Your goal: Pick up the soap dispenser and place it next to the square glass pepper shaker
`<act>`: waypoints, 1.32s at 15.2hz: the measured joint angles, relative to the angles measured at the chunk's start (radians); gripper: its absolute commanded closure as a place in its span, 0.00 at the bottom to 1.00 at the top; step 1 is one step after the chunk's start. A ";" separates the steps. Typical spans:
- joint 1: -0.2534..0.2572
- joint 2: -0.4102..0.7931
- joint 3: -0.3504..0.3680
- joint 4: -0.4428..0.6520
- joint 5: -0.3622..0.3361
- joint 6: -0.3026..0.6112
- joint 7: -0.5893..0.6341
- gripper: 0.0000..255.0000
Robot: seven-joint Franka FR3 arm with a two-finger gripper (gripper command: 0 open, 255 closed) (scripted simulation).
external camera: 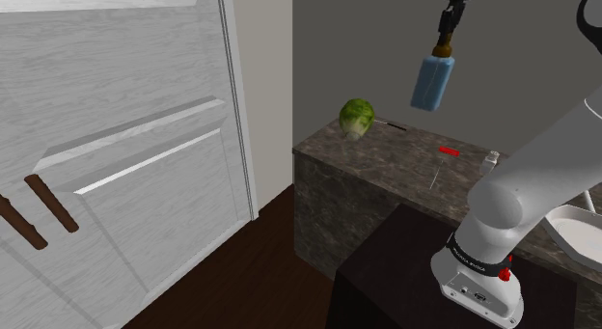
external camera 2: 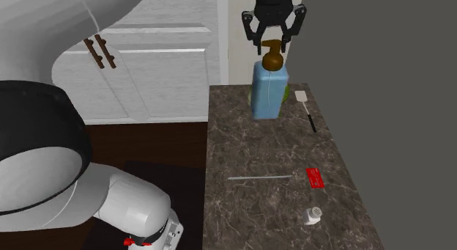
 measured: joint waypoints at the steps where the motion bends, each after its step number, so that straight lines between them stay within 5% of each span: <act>1: -0.009 0.005 -0.020 -0.004 0.000 0.013 -0.026 1.00; 13: -0.104 0.058 -0.236 -0.033 0.011 0.134 -0.321 1.00; 20: -0.167 0.209 -0.386 0.052 0.113 0.190 -0.536 1.00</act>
